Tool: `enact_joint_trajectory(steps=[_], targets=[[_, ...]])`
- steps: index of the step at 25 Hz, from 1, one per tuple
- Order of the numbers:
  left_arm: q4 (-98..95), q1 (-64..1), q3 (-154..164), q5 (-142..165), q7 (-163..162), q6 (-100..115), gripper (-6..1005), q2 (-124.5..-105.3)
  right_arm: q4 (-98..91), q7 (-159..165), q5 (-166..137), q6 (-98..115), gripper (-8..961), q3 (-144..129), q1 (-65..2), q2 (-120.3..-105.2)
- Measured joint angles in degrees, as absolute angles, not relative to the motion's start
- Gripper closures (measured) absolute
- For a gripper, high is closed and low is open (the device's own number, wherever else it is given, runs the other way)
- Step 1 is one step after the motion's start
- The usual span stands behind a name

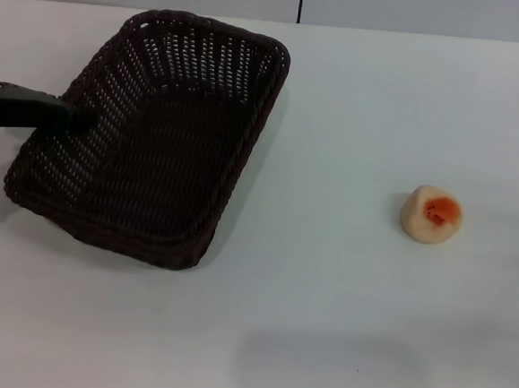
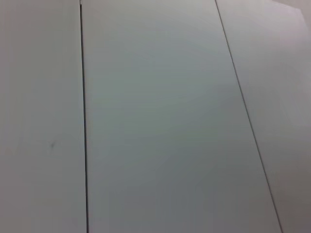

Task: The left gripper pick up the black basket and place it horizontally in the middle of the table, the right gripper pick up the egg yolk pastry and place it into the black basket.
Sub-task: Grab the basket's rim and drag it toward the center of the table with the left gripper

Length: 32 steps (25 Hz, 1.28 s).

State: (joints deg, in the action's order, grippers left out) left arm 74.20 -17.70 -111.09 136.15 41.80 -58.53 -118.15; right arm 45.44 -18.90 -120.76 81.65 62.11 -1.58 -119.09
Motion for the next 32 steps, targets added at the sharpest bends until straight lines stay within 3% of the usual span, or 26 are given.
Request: enact_joint_trajectory(steps=[5,10,20,28,32], targets=[[74.12,-18.01,-111.10,136.16,41.76,-58.57,653,-118.12,45.44,-18.90,-120.76,81.65,253,62.19,-1.59,-119.09],[74.09,-18.03,-111.12,136.15,41.75,-58.56,776,-118.12,45.44,-18.90,-120.76,81.65,253,62.23,-1.58,-119.09],[74.83,-19.86,-113.23,135.87,43.09,-60.23,785,-117.61,45.44,-18.90,-120.76,81.65,254,62.23,-1.67,-119.09],[75.12,-26.07,-124.53,133.33,50.94,-70.60,793,-117.55,45.44,-18.90,-120.76,81.66,254,62.33,-1.58,-119.09],[74.89,-29.01,-127.20,130.73,54.21,-75.22,797,-116.38,45.44,-18.90,-120.76,81.71,254,62.37,-1.50,-119.09]])
